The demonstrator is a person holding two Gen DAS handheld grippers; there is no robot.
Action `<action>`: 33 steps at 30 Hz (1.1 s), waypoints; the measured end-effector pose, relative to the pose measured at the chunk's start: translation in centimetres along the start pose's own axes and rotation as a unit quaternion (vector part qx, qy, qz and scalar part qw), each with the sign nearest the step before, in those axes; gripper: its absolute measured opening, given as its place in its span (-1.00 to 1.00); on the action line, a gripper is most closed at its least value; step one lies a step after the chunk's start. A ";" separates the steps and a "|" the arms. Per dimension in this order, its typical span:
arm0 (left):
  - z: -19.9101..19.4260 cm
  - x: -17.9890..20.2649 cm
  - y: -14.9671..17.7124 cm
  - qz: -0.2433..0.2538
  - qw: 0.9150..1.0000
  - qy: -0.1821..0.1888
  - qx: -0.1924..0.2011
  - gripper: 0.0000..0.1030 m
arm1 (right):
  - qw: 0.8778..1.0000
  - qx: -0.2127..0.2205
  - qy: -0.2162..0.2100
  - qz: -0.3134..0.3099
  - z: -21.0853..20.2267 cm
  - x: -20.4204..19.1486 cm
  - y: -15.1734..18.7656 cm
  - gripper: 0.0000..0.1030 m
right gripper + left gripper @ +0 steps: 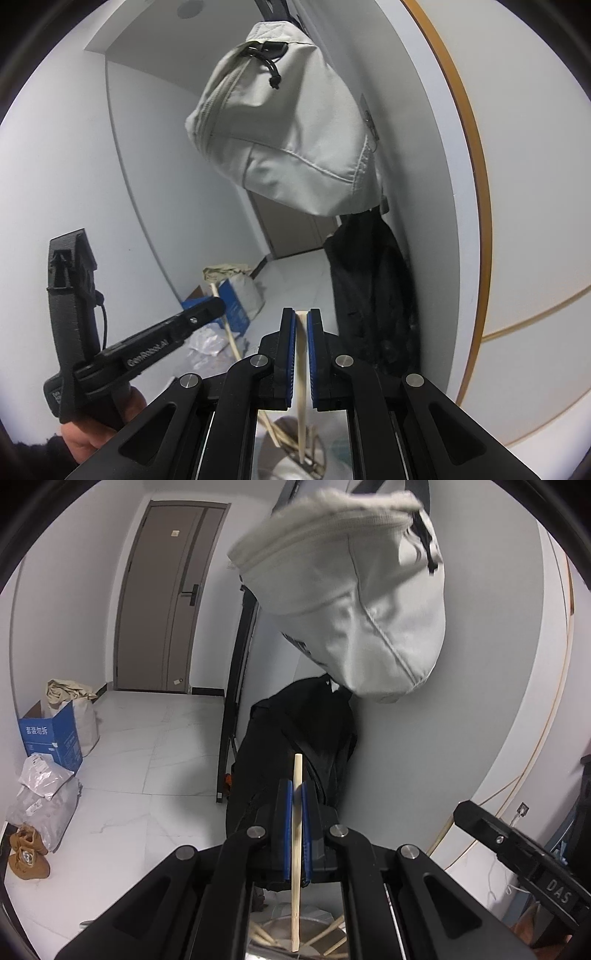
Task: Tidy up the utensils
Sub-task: 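Lift both held chopsticks and carry them over the white holder, then lower the chopsticks into the holder and open both grippers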
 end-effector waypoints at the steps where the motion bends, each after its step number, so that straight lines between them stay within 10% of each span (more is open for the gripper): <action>1: 0.3 -0.1 0.3 0.000 1.000 0.001 -0.001 -0.98 | 1.000 0.001 0.002 -0.002 0.2 0.2 0.0 -0.89; 33: -2.6 1.0 8.9 0.054 0.979 0.120 -0.154 -0.96 | 0.993 -0.116 -0.027 0.004 2.5 -0.5 10.4 -0.83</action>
Point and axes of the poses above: each gripper's, at about its wrist camera, not at the fingertips, and z roughly the way its jaws point, x to its right, y to its underside, the point moved 8 cm from there along z, roughly the way its jaws point
